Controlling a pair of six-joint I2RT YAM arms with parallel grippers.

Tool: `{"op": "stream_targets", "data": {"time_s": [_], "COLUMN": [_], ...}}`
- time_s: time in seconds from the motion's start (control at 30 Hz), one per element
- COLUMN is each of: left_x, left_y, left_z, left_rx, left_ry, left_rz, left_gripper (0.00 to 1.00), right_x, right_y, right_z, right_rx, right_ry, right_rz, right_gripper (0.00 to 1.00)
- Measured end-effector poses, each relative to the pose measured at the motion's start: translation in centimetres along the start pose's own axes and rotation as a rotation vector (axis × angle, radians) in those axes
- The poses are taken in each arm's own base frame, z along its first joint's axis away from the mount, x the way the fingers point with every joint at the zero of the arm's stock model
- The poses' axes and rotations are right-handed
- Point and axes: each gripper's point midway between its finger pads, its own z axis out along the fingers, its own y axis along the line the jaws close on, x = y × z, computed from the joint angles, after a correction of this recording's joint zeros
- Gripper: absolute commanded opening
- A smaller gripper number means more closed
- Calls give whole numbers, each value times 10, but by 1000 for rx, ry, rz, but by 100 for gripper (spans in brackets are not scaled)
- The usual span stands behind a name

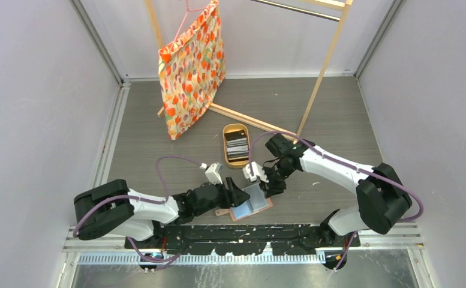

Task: Put the credit cards into the card holder
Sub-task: Open the card holder at the center of the board.

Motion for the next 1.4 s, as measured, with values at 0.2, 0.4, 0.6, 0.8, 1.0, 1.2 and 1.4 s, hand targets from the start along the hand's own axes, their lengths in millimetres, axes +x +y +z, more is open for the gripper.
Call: {"op": "stream_targets", "data": {"time_s": [0.2, 0.4, 0.6, 0.8, 1.0, 1.2, 1.4], "left_x": [-8, -17, 8, 19, 19, 19, 20], "left_y": [-16, -53, -15, 2, 2, 7, 7], "left_z": [6, 11, 13, 17, 25, 28, 33], "left_rx": [-89, -156, -353, -450, -494, -536, -547], "left_ry": [19, 10, 53, 66, 54, 41, 30], "left_rz": [-34, -77, -77, -79, -107, -127, -136], "left_gripper": [64, 65, 62, 61, 57, 52, 42], "right_x": [-6, -10, -3, 0, 0, 0, 0], "right_y": [-4, -14, -25, -31, -31, -31, -31], "right_z": [-17, -28, -37, -41, -41, -41, -41], "right_rx": [15, 47, 96, 129, 129, 129, 128], "right_ry": [-59, -88, -105, -107, -108, -108, -108], "right_rz": [86, 203, 311, 375, 388, 390, 393], "right_gripper": [33, 33, 33, 33, 32, 32, 32]}}
